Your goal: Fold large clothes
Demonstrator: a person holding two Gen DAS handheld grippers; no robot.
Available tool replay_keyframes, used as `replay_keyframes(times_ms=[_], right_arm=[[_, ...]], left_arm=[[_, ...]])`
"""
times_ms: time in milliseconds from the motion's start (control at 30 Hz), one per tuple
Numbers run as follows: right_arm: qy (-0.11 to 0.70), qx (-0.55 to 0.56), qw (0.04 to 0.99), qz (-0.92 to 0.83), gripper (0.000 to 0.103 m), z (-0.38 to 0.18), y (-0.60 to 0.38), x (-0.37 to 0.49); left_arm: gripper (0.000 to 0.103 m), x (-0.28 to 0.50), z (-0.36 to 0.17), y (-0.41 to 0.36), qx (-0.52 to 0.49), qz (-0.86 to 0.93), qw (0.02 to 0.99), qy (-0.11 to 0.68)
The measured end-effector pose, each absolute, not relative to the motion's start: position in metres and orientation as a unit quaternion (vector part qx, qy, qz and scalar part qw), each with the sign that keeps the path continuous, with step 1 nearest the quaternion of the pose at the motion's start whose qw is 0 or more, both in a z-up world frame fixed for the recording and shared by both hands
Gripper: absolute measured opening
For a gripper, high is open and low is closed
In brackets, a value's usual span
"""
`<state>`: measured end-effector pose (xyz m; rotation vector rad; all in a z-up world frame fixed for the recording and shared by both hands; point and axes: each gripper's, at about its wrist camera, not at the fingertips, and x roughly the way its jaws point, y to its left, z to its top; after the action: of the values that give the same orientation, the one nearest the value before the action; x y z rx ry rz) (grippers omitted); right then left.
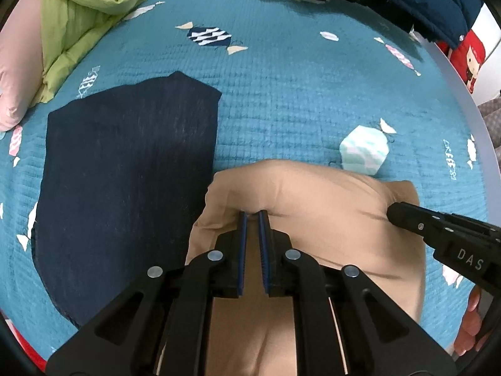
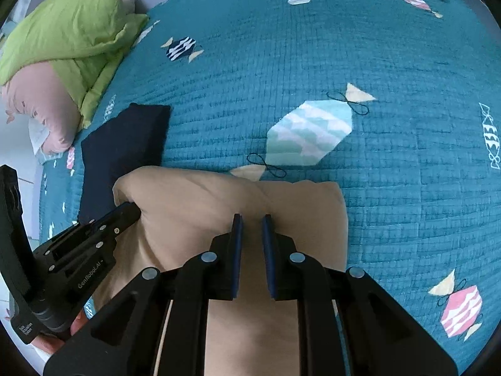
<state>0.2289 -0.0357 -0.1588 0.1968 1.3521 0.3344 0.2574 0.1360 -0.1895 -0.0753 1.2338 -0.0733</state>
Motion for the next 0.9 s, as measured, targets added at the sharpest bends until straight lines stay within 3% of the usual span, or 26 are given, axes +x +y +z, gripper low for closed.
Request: replay_keyframes(times_ms=[200, 467, 567, 700, 900], right_arm=[[0.625, 0.075, 0.762, 0.156, 0.011, -0.157, -0.033, 0.231], [0.581, 0.094, 0.788, 0.184, 0.013, -0.107, -0.038, 0.221], [0.599, 0.086, 0.773, 0.19, 0.013, -0.12, -0.025, 0.224], [0.638, 0.095, 0.739, 0.193, 0.01, -0.171, -0.015, 0.234], [0.635, 0.078, 0.746, 0.185, 0.01, -0.165, -0.004, 0.238]], left_arm=[[0.006, 0.251, -0.188, 0.151, -0.044, -0.024, 0.806, 0.589], [0.007, 0.245, -0.108, 0.139, -0.051, -0.084, 0.844, 0.527], [0.007, 0.269, -0.134, 0.123, -0.027, -0.067, 0.825, 0.561], [0.006, 0.291, -0.208, 0.127, -0.024, -0.039, 0.786, 0.617], [0.006, 0.295, -0.212, 0.147, -0.053, -0.039, 0.794, 0.604]])
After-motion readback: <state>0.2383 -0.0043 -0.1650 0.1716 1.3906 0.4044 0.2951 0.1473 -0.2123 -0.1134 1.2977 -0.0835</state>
